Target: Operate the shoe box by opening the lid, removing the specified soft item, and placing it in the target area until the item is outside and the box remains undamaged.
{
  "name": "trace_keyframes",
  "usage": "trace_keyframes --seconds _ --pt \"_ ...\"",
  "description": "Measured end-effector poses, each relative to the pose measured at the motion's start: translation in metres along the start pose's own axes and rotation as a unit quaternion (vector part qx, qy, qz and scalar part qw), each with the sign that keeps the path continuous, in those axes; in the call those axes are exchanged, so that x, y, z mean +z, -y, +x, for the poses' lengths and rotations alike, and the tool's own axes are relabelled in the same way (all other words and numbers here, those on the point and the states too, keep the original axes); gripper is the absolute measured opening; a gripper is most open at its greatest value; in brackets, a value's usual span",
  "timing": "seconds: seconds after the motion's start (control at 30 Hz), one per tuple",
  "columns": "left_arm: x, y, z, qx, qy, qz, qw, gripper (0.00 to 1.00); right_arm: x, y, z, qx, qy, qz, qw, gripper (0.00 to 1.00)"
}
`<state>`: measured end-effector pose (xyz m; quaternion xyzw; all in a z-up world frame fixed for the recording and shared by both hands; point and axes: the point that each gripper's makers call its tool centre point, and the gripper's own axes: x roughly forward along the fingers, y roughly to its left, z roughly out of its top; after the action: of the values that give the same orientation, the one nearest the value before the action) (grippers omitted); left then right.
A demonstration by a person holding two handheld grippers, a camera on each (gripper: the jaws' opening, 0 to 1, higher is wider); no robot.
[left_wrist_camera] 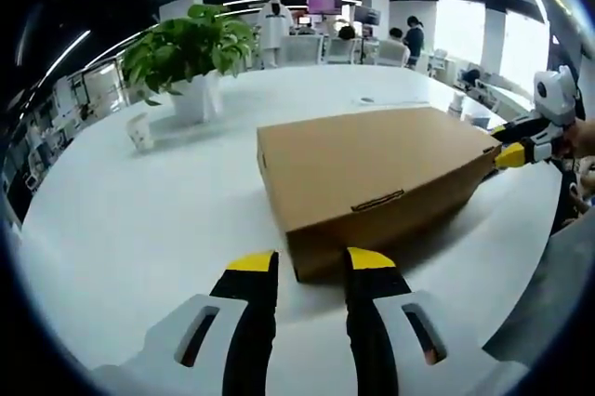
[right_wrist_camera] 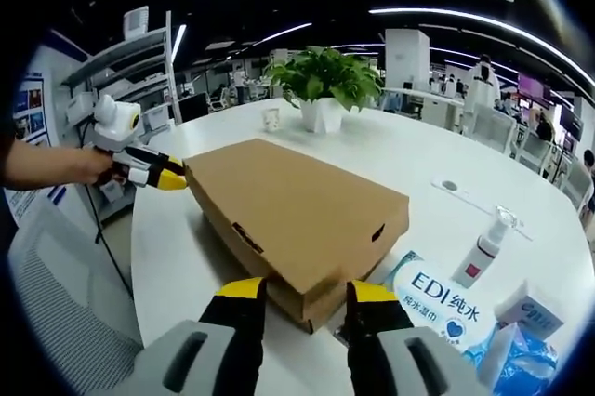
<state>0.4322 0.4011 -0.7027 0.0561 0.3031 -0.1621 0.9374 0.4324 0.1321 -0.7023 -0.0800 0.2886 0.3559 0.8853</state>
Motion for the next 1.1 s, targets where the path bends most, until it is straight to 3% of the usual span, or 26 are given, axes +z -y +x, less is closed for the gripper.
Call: trace_keyframes --seconds 0.2,1.1 --pt "0.005 0.003 0.001 -0.008 0.006 0.007 0.9999 0.26 0.003 -0.004 0.003 0.007 0.002 -0.005 1.0000 0.31" --pt "-0.004 0.001 0.014 -0.011 -0.012 -0.004 0.9999 0.25 -0.010 -0.004 0.012 -0.021 -0.005 0.011 0.9997 0.29"
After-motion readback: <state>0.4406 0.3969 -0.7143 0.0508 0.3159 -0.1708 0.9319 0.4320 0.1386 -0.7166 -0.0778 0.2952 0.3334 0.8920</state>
